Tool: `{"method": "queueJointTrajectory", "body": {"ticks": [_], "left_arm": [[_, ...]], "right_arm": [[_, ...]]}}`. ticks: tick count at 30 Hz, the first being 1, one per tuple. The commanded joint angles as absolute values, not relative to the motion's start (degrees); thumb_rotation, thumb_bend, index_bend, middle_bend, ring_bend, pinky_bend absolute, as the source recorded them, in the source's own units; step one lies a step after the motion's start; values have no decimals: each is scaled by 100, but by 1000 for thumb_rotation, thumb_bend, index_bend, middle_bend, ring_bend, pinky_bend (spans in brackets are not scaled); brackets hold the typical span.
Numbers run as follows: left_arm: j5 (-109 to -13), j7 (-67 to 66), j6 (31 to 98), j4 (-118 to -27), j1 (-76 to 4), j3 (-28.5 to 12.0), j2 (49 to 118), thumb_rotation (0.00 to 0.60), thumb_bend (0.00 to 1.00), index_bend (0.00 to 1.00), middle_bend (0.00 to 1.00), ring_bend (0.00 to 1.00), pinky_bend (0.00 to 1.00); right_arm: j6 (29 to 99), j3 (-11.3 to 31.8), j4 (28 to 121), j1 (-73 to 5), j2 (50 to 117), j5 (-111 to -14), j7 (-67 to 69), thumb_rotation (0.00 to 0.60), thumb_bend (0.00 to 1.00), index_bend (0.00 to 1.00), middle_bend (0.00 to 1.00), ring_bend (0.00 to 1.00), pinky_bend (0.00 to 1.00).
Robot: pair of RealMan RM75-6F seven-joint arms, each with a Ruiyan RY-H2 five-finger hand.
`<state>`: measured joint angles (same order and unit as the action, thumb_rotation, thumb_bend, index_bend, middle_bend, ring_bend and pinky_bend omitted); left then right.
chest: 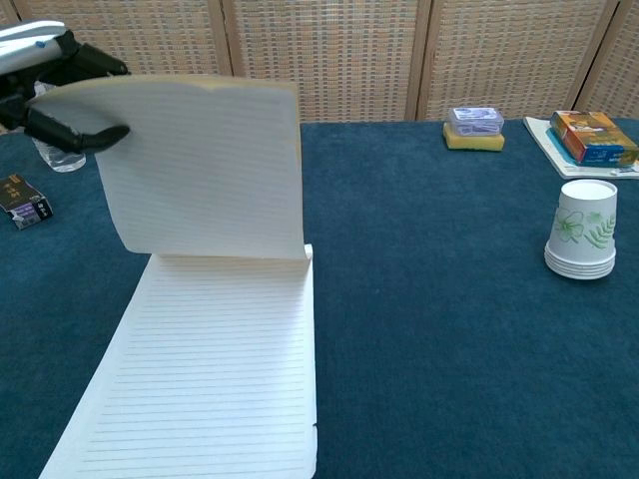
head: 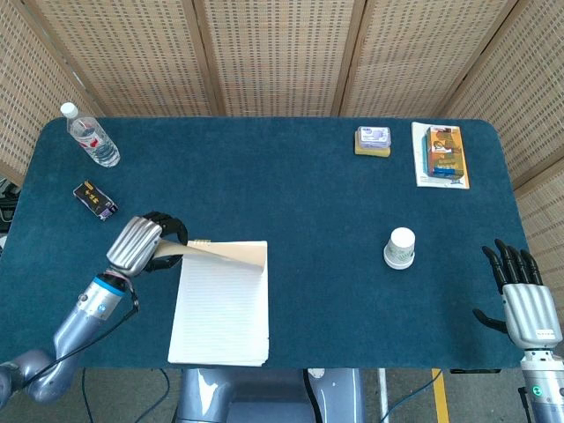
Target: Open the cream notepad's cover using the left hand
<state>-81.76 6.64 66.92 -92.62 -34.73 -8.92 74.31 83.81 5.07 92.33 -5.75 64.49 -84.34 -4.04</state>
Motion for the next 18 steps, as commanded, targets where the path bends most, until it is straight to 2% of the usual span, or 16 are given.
{"method": "queueJointTrajectory", "body": {"ticks": [1,3,5,6,7,8,9,10,12,18], "left_arm": [[-7240,826,6193,-8927,-3931,-1621,7589,600,502,686,544,440,393],[-7030,771,6140,-8613,-4064,-1791,7754,600,490,621,512,425,376],[-6837,746,6045,-8331,-4197,-1928,7901,600,462,528,447,368,332],[-6705,690,5938,-8130,-4298,-2000,7981,600,429,428,367,278,274],[-6617,635,5862,-8006,-4362,-2036,8026,600,372,277,236,163,178],[-6456,526,5690,-7836,-4464,-2072,8072,600,318,180,152,94,115],[-6336,452,5544,-7756,-4526,-2081,8083,600,222,62,50,16,35],[-6177,353,5338,-7687,-4597,-2080,8071,600,153,13,8,0,4],[-5852,149,4986,-7604,-4723,-2093,8020,600,19,0,0,0,0],[-5717,-76,5144,-7362,-4808,-2169,8073,600,0,0,0,0,0]], "right_arm": [[8324,553,9175,-602,6484,-8333,-418,600,0,52,0,0,0],[8310,574,9149,-610,6498,-8287,-434,600,0,52,0,0,0],[8288,591,9119,-622,6523,-8241,-469,600,0,52,0,0,0],[8267,600,9103,-630,6541,-8206,-491,600,0,52,0,0,0],[8255,607,9091,-635,6552,-8182,-506,600,0,52,0,0,0],[8241,618,9070,-642,6569,-8151,-535,600,0,53,0,0,0],[8235,623,9058,-647,6580,-8135,-556,600,0,53,0,0,0],[8227,628,9051,-652,6592,-8119,-580,600,0,53,0,0,0],[8216,638,9047,-659,6608,-8087,-621,600,0,53,0,0,0],[8247,654,9055,-665,6648,-8062,-757,600,0,53,0,0,0]]}}
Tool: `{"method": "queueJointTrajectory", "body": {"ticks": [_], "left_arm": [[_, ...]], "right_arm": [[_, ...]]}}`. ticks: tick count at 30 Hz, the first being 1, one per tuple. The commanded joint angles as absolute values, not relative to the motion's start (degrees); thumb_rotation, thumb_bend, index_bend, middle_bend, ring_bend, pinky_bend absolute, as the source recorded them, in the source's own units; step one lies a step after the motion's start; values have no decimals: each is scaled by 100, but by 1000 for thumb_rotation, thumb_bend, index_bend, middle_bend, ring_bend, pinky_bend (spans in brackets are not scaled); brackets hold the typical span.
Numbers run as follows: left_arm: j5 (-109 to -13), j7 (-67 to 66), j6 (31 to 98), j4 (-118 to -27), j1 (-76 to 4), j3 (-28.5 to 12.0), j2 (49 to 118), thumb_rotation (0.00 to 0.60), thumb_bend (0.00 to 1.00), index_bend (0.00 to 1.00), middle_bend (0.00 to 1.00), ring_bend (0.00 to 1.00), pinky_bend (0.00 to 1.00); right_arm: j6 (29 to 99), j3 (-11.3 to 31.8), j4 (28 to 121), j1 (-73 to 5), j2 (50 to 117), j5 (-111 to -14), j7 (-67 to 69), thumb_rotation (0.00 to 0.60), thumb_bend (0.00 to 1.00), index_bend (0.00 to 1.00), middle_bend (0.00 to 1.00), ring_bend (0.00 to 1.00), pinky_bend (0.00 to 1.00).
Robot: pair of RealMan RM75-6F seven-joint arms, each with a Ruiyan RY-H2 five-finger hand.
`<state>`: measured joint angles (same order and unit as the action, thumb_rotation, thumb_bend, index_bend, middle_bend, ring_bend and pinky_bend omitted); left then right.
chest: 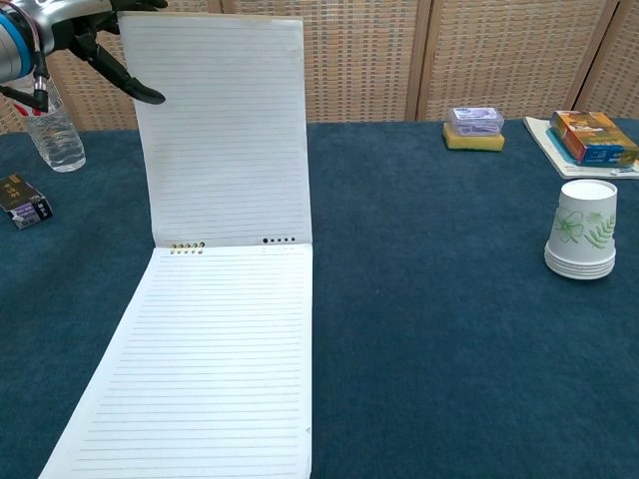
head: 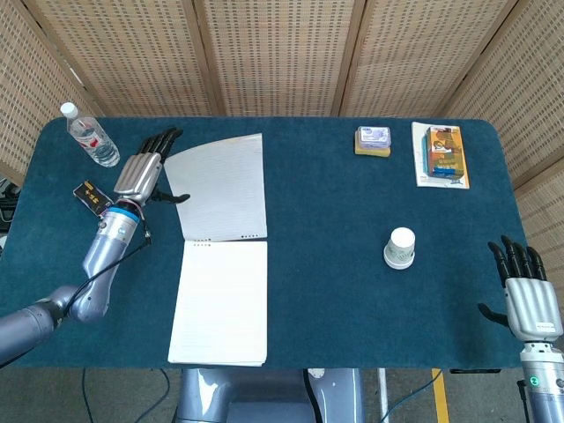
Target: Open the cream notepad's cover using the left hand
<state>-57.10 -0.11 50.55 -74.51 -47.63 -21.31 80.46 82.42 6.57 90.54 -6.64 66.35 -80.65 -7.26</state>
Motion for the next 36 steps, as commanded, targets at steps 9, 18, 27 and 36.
{"method": "queueJointTrajectory", "body": {"ticks": [9,18,27,36], "left_arm": [[-6352,-73,6118,-7650,-4282,-1978,7651,600,0,0,0,0,0],[-6661,83,6914,-8642,-3392,-1746,6677,600,0,0,0,0,0],[-7041,-250,7979,-9954,-1865,-685,5782,600,0,0,0,0,0],[-7764,-31,8844,-9962,-886,79,6005,600,0,0,0,0,0]], "right_arm": [[8247,609,9060,-664,6674,-8115,-779,600,0,53,0,0,0],[8345,523,9145,-623,6614,-8323,-660,600,0,53,0,0,0],[8452,487,9241,-578,6521,-8460,-531,600,0,53,0,0,0],[8547,423,9258,-543,6491,-8630,-509,600,0,53,0,0,0]]}}
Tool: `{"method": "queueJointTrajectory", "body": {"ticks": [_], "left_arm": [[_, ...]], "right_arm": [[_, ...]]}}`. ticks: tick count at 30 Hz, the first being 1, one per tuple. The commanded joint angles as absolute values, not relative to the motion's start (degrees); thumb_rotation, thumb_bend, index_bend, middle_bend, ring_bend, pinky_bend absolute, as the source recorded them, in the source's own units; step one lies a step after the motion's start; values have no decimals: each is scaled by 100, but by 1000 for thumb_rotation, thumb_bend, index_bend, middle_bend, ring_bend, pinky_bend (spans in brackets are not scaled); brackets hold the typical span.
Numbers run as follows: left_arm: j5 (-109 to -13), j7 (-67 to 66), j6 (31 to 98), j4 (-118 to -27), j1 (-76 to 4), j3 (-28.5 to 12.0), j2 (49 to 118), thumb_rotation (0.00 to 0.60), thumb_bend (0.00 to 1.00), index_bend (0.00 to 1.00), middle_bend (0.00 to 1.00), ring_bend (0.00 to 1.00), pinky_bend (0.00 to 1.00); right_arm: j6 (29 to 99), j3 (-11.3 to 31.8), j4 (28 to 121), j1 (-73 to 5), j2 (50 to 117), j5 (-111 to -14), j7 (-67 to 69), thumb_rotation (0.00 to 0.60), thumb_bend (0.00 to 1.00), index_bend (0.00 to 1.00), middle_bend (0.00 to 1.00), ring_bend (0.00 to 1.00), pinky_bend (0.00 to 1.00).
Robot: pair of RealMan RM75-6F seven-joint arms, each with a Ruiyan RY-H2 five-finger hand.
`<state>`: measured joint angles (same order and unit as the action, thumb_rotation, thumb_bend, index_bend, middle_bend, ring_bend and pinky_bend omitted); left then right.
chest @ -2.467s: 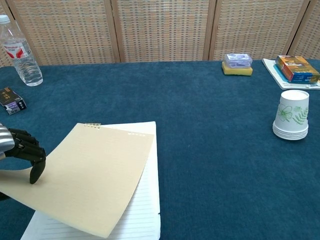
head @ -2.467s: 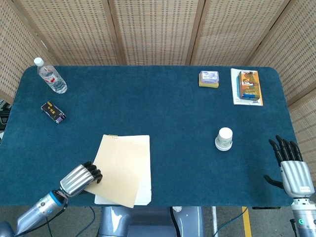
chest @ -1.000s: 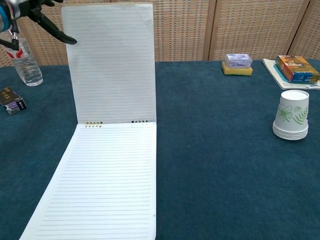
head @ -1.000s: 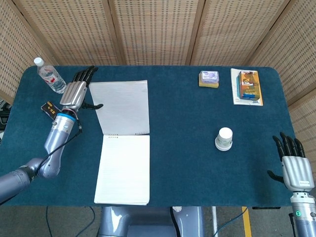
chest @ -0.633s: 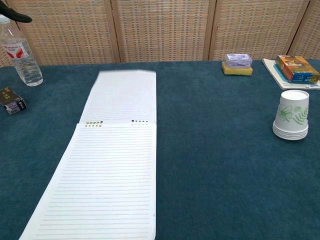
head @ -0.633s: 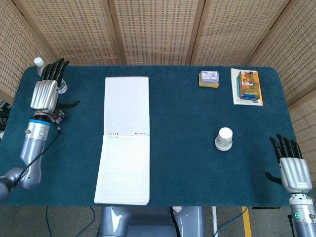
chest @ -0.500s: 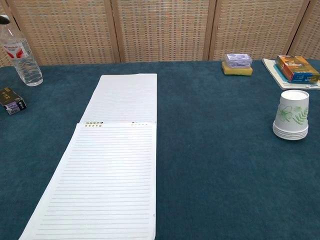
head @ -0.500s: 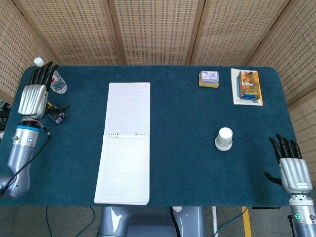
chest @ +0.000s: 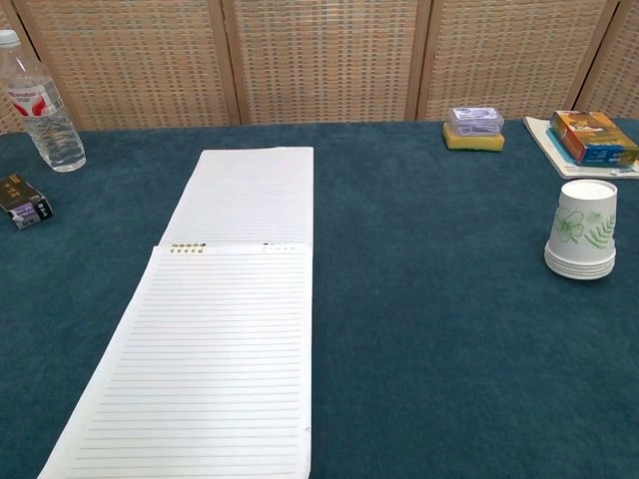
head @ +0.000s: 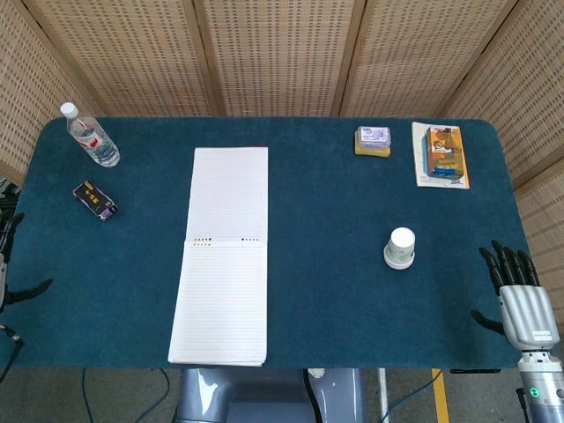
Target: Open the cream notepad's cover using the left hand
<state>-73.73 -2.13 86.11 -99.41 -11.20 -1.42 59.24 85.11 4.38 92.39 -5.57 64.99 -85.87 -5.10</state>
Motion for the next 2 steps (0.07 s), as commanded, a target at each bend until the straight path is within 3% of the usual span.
{"method": "queueJointTrajectory", "body": {"ticks": [1,2], "left_arm": [[-7862,30,8889,-9952,-844,114,6019,600,0,0,0,0,0],[-7987,109,8941,-9938,-797,154,6032,600,0,0,0,0,0]], "right_arm": [[8558,418,9265,-538,6488,-8643,-509,600,0,53,0,0,0],[8574,408,9276,-529,6482,-8662,-508,600,0,53,0,0,0]]}}
